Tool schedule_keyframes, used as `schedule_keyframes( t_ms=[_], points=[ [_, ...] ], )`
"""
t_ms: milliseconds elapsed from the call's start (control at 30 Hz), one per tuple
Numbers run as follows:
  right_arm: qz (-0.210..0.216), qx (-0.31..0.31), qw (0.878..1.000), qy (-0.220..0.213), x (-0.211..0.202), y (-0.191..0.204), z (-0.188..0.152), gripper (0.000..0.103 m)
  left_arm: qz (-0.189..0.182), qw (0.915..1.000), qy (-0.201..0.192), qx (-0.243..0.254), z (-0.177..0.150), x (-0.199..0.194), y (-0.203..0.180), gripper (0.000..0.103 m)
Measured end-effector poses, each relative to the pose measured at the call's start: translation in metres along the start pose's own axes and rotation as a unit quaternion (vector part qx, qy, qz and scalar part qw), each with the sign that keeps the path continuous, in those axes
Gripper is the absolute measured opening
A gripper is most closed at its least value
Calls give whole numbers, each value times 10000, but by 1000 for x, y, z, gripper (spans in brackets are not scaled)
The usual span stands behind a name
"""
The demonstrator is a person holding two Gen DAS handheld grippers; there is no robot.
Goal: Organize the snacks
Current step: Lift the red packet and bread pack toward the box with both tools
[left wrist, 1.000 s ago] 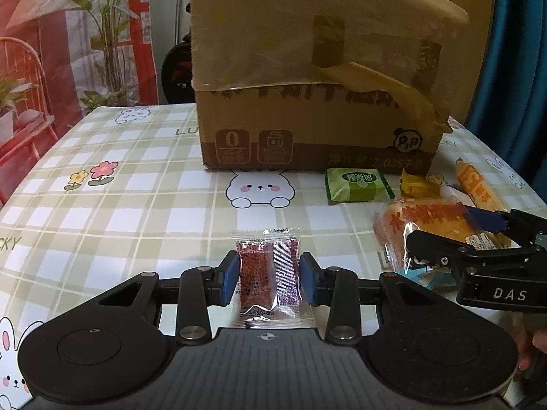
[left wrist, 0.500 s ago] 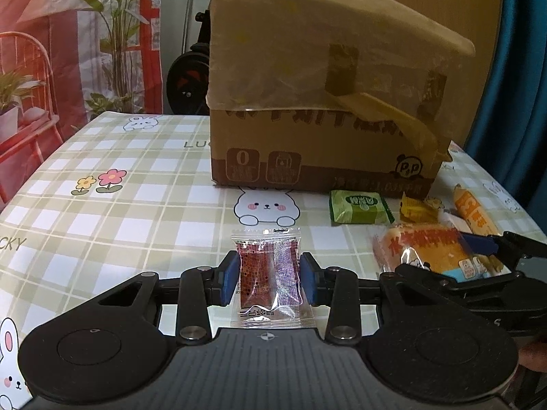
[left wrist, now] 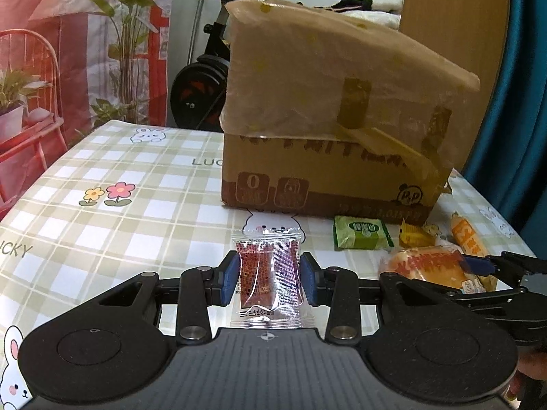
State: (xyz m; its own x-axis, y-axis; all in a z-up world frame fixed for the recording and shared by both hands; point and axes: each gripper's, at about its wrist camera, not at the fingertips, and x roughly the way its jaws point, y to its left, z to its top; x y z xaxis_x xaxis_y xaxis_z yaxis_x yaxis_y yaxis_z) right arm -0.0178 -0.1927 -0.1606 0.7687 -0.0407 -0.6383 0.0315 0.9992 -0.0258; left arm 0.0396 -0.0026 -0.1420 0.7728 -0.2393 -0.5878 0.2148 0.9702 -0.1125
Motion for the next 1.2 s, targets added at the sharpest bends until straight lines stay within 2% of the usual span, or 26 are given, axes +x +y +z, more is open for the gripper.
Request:
schedule_keyframes(
  t_ms=[433, 700, 833, 967, 1067, 1200],
  points=[
    [-116, 13, 9973, -729, -38, -10, 26, 75, -51, 9989, -456, 40, 24, -17, 3, 40],
    [57, -48, 9917, -1287, -70, -11, 60, 75, -144, 9960, -876, 125, 55, -28, 1, 40],
    [182, -77, 9847, -1734, -89, -19, 94, 75, -227, 9923, -1202, 214, 82, -37, -3, 40],
    [277, -236, 9775, -2077, -95, -30, 142, 75, -360, 9869, -1549, 281, 117, -40, -10, 41],
    [202, -431, 9743, -2201, -85, -39, 178, 75, -531, 9843, -1667, 219, 148, -32, -13, 41],
    [79, -362, 9758, -2154, -54, -57, 223, 75, -512, 9823, -1762, 385, 187, -7, -23, 41]
  ],
)
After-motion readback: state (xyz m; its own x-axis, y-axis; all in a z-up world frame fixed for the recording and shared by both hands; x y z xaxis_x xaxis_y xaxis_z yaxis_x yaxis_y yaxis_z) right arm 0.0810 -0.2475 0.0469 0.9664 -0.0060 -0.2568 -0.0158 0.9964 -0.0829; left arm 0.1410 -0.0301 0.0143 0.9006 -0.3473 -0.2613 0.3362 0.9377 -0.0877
